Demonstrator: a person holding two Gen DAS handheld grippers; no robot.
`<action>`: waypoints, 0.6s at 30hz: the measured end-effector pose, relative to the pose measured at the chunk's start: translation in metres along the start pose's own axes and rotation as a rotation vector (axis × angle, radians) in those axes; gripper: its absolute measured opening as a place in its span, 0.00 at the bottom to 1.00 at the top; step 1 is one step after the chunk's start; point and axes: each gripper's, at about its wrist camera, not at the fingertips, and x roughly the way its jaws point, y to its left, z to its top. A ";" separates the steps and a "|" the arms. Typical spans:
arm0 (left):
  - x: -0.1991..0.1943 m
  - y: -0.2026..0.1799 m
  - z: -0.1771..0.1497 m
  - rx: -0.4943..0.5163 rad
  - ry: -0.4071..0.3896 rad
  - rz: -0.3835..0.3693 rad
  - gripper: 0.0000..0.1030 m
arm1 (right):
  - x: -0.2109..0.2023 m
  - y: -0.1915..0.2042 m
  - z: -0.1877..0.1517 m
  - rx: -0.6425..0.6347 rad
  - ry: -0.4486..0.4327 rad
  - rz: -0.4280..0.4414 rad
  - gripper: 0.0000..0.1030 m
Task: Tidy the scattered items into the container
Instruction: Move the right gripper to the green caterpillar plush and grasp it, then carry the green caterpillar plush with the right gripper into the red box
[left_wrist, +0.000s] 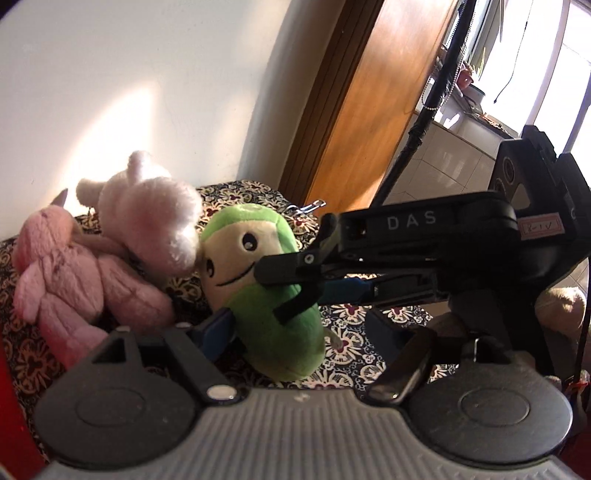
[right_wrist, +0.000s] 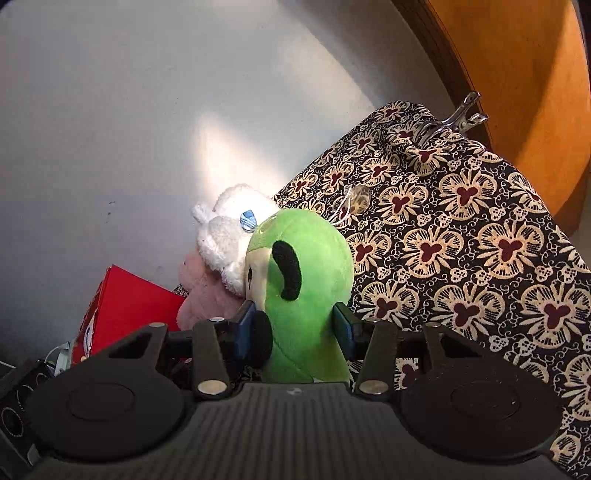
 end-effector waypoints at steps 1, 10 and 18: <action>-0.004 -0.005 -0.005 0.013 -0.007 0.007 0.76 | -0.006 -0.003 -0.006 0.005 0.000 0.006 0.47; 0.035 -0.004 -0.004 -0.047 0.073 0.004 0.79 | -0.028 -0.025 -0.022 0.113 -0.076 -0.006 0.59; 0.036 -0.014 -0.007 -0.026 0.072 0.020 0.68 | -0.023 -0.033 -0.028 0.179 -0.119 0.036 0.55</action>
